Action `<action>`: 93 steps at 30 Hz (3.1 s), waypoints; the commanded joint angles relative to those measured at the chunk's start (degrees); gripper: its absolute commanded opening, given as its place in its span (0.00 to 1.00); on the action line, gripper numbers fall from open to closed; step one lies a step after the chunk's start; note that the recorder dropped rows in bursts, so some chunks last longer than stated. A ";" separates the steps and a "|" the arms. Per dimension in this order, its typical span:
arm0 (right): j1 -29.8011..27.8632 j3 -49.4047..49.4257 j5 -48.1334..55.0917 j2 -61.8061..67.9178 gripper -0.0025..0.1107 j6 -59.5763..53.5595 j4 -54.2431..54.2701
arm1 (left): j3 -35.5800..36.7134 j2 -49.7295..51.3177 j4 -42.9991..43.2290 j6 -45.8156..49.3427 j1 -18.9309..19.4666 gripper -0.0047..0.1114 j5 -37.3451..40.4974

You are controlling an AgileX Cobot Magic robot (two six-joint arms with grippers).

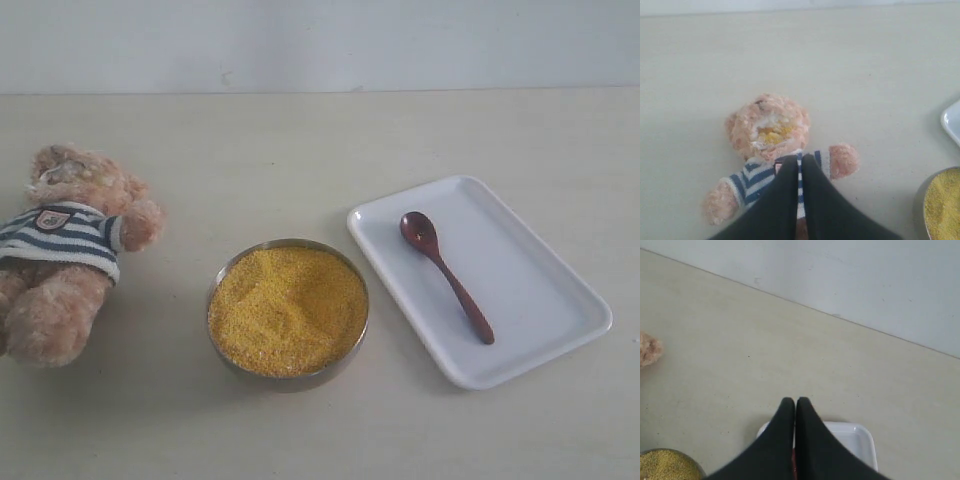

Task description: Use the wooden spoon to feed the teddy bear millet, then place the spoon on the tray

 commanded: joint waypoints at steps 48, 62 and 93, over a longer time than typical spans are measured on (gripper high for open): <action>-0.45 48.74 -43.52 -27.59 0.02 5.83 4.43 | 33.33 -45.96 -5.61 0.30 -0.15 0.07 -21.95; -0.45 48.74 -43.40 -27.59 0.02 5.83 4.43 | 51.63 -59.83 11.66 -4.66 3.52 0.07 -37.43; -0.45 48.74 -43.36 -27.59 0.02 5.72 4.31 | 59.24 -61.24 14.07 -8.51 5.93 0.07 -29.82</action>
